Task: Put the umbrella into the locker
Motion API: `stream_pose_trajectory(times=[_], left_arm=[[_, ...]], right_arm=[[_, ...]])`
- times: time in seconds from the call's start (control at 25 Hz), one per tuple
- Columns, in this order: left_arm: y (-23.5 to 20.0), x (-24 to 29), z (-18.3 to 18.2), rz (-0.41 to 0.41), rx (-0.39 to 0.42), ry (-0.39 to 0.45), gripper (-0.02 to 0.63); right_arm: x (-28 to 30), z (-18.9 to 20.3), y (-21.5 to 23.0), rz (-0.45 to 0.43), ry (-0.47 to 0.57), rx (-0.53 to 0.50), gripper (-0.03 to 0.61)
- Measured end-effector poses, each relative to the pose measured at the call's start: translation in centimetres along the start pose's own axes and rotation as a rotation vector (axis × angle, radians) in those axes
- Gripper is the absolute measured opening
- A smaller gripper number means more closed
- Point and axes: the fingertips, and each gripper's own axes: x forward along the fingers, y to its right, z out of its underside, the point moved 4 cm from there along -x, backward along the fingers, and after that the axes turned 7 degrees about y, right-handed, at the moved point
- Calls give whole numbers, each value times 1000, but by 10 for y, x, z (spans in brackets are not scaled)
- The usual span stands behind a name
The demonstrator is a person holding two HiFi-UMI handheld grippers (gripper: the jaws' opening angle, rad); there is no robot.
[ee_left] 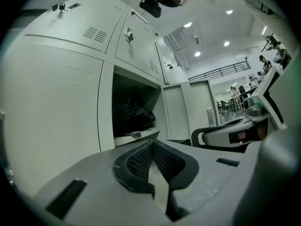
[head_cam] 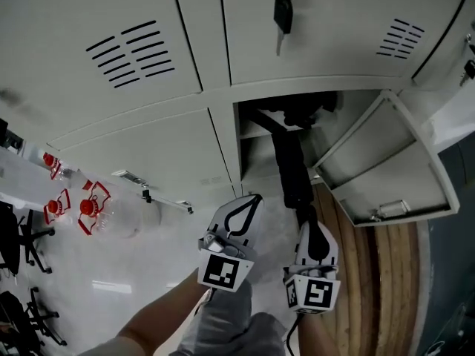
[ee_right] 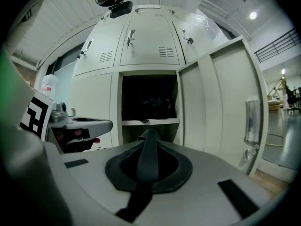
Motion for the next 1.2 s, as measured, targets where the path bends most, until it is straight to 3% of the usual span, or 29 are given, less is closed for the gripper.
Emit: stream_pose_trajectory(times=[0.32, 0.48, 0.76, 1.2], left_arm=[[-19, 35, 23, 12, -42, 19, 8], [-17, 43, 43, -37, -72, 36, 8], [-7, 57, 81, -24, -10, -3, 8], [2, 62, 122, -83, -20, 60, 8]], right_arm=[[64, 8, 6, 16, 37, -10, 9], [86, 19, 14, -15, 62, -28, 9], [107, 54, 15, -67, 96, -95, 9], [126, 95, 16, -118, 164, -85, 9]])
